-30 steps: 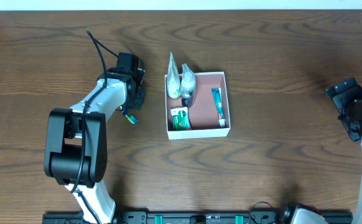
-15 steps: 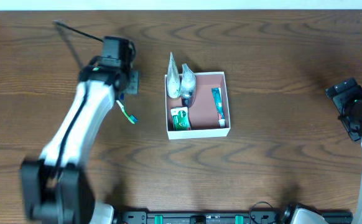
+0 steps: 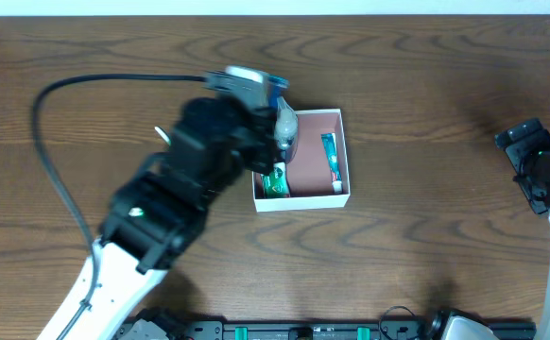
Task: Pack container
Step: 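Carry the blue razor right and lower it into the box, then open the left gripper and withdraw it left out of the box, then lower the left gripper onto the green toothbrush and grasp it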
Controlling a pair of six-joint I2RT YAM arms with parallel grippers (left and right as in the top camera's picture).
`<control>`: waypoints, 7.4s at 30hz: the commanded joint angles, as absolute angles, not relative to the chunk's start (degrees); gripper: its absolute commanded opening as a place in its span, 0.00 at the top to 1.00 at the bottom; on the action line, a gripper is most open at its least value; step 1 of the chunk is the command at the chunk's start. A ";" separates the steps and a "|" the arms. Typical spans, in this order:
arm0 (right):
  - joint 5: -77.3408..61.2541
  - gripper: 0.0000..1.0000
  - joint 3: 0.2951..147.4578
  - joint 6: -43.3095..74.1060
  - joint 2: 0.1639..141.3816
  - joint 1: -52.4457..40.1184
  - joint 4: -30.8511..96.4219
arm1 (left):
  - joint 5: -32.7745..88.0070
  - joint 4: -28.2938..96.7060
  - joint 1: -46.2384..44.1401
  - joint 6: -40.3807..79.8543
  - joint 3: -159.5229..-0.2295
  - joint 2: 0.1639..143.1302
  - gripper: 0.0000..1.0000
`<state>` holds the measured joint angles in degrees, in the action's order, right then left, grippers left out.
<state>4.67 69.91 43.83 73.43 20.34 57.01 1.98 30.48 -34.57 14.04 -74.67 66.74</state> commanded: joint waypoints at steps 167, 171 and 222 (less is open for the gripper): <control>4.91 0.01 70.39 43.00 73.47 20.75 57.06 | -5.74 37.76 -4.99 26.61 -72.01 108.66 0.44; 4.89 0.01 70.39 43.00 73.47 20.75 57.06 | -5.52 37.74 -4.99 26.63 -71.42 109.01 0.44; 4.89 0.01 70.39 43.00 73.47 20.75 57.06 | -4.86 39.53 -4.82 22.02 -70.85 100.44 0.94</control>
